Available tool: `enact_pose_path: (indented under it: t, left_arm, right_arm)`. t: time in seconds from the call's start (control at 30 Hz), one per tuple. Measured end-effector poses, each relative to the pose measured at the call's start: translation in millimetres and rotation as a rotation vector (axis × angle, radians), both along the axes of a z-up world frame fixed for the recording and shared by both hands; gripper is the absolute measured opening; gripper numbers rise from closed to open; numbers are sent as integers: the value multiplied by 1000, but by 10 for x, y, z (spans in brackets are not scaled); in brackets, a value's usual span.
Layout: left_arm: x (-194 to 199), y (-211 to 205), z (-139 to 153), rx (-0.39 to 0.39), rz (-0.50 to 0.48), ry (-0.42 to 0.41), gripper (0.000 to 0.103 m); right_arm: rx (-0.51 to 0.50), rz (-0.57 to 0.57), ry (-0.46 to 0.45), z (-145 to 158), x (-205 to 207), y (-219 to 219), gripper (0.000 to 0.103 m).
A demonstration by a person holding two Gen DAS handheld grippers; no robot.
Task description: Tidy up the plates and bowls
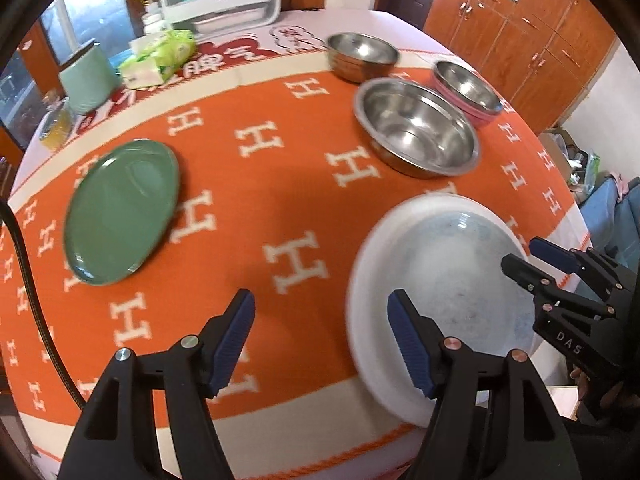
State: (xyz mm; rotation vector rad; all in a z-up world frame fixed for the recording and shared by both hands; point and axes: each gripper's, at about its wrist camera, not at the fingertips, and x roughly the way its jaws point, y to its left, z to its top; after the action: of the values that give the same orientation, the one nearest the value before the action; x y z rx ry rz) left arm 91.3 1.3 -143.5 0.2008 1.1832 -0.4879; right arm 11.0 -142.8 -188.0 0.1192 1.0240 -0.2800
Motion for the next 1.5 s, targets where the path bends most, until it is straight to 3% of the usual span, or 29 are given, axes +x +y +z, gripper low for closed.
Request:
enact_pose_path:
  t: [0.43,0.7,1.1,1.5]
  left_arm:
    - [554,953,294,-1,68,-59,70]
    - [926,1435,332,32,118,-72,73]
    - [1380,1994,31,63,195,-14,73]
    - [1710,2291,-363,-25,218,55,73]
  right_arm:
    - [51,-19,-80,114,580,612,46]
    - [95,10,-108,78,932,1011,46]
    - [165,65,-117,-46,1378,1495,46]
    - [239,195,-42,-280,1689,1879,46]
